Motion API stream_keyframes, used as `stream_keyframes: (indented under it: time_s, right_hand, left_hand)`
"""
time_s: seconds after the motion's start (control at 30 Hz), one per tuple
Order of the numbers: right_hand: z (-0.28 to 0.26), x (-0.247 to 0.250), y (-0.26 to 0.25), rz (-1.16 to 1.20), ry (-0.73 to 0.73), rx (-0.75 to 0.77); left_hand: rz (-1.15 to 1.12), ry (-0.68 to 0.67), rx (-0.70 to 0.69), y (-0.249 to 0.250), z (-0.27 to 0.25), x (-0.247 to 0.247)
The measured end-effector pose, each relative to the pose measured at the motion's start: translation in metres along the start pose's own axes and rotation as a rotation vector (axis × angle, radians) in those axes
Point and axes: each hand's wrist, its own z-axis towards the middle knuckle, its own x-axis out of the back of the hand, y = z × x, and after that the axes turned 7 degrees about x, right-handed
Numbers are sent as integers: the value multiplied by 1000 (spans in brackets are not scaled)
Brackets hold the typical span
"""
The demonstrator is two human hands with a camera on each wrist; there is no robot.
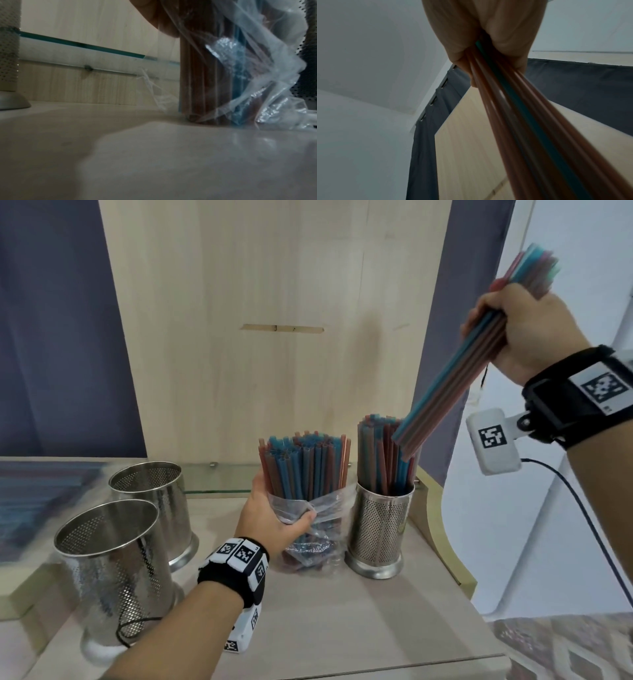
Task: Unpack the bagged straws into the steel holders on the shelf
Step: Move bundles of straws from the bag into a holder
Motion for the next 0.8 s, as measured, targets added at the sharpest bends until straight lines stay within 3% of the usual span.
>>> stream_keyframes:
  time_s: [0.33, 0.53, 0.8]
  right_hand:
    - [-55, -3, 76, -463, -234, -48]
    - [-66, 3, 109, -639, -154, -29]
    - [-95, 5, 124, -769, -96, 194]
  left_hand:
    - [35, 8, 7, -1, 0, -1]
    - [32, 12, -13, 1, -1, -3]
    - [38, 10, -5, -1, 0, -4]
